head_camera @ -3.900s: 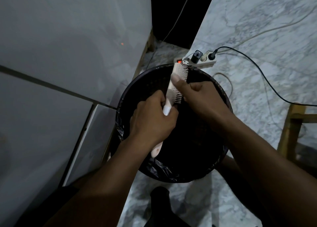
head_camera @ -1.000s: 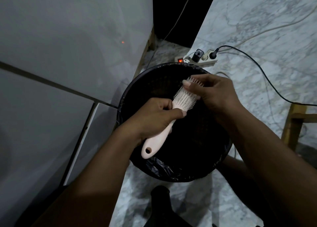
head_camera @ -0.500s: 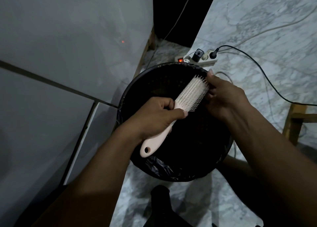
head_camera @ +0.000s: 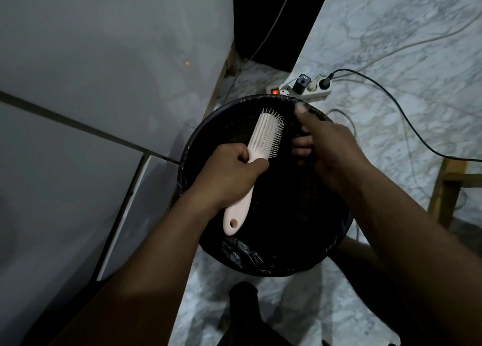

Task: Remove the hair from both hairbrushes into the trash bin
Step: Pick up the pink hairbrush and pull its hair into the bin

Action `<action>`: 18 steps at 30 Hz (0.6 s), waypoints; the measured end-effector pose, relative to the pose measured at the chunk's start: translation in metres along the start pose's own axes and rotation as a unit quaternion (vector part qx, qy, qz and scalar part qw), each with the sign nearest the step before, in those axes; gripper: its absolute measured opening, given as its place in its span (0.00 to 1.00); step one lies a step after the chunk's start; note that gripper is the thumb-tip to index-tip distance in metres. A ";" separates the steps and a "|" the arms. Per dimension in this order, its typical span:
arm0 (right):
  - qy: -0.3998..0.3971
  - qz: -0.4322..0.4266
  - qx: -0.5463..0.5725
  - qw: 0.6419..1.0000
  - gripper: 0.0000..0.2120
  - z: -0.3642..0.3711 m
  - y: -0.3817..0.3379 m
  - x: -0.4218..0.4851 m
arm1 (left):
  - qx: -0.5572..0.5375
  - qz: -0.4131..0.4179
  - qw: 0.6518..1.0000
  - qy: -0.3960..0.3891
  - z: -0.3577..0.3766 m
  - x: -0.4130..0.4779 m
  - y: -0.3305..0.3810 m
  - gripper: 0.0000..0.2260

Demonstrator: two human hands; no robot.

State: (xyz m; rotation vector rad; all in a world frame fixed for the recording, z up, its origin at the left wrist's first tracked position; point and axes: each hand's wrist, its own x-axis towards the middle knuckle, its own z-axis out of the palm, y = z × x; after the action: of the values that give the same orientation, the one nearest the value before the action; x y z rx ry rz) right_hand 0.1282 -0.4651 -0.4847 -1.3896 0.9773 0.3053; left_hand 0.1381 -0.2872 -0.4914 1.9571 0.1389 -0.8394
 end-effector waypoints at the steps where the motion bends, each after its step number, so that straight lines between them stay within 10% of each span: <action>1: -0.031 0.001 -0.016 0.999 0.21 0.002 0.003 0.000 | -0.011 0.005 1.000 -0.010 0.001 0.000 0.001 0.14; 9: 0.005 -0.058 0.099 0.993 0.07 0.005 0.005 0.000 | -0.060 0.054 0.993 -0.090 0.005 -0.005 0.006 0.04; 18: 0.092 -0.049 0.122 0.987 0.17 0.002 -0.001 -0.003 | -0.072 0.048 0.992 -0.095 0.006 -0.008 0.008 0.10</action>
State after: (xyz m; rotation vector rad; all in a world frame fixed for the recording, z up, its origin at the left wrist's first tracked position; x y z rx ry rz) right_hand 0.1282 -0.4624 -0.4819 -1.2511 1.0565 -0.0179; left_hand 0.1322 -0.2944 -0.4824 1.7269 -0.0076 -0.9209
